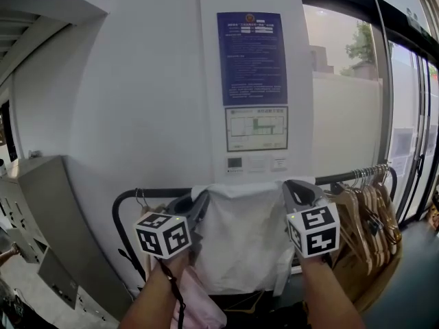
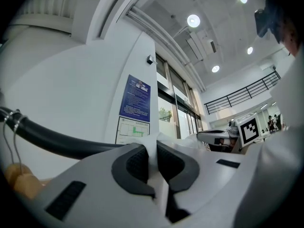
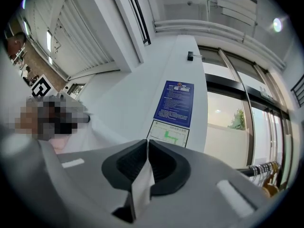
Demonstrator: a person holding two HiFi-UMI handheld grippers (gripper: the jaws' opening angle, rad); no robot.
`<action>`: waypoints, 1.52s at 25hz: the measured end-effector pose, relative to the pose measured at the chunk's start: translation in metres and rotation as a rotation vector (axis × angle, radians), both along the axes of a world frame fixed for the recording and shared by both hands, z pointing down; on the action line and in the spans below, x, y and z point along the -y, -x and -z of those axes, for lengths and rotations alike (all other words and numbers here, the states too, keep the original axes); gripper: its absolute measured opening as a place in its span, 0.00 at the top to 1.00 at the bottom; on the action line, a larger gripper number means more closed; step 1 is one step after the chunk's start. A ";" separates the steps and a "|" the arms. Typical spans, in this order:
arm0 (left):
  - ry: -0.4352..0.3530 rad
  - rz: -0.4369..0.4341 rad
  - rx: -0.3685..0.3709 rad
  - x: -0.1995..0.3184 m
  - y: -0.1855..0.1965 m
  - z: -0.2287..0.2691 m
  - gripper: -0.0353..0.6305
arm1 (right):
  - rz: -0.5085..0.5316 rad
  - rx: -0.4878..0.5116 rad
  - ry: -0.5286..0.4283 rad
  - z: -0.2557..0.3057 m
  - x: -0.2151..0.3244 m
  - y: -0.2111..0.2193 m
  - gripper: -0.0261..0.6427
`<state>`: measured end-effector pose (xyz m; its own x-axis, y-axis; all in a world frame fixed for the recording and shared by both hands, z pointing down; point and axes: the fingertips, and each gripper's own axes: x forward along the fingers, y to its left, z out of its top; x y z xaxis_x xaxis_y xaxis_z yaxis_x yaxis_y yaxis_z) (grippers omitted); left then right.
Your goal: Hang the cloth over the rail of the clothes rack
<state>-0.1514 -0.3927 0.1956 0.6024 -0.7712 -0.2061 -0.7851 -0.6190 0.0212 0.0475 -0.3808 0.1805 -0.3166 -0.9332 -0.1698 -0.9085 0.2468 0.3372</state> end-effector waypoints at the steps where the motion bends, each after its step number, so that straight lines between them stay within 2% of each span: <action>1: -0.001 0.009 -0.003 -0.001 0.006 0.005 0.93 | -0.004 0.001 -0.001 0.006 0.001 -0.008 0.94; 6: 0.009 0.050 -0.012 -0.002 0.039 0.022 0.93 | -0.040 0.000 0.024 0.029 0.014 -0.065 0.94; 12: 0.060 0.079 -0.061 0.002 0.076 0.024 0.93 | -0.109 -0.061 0.062 0.042 0.036 -0.124 0.94; 15: 0.089 0.047 -0.081 0.000 0.074 0.018 0.93 | -0.094 -0.092 0.097 0.038 0.042 -0.134 0.94; 23: 0.175 -0.020 -0.202 0.000 0.065 -0.005 0.92 | -0.062 -0.103 0.152 0.019 0.043 -0.152 0.94; 25: 0.184 0.001 -0.233 0.001 0.074 -0.011 0.91 | -0.063 -0.099 0.162 0.015 0.044 -0.157 0.94; 29: 0.164 0.127 -0.260 0.001 0.111 -0.018 0.93 | -0.109 -0.097 0.169 0.011 0.046 -0.179 0.94; 32: 0.148 0.168 -0.206 -0.001 0.118 -0.022 0.94 | -0.093 -0.086 0.180 0.009 0.046 -0.184 0.94; 38: 0.101 0.186 -0.017 0.003 0.087 -0.023 0.93 | -0.006 -0.028 0.203 0.002 0.042 -0.182 0.92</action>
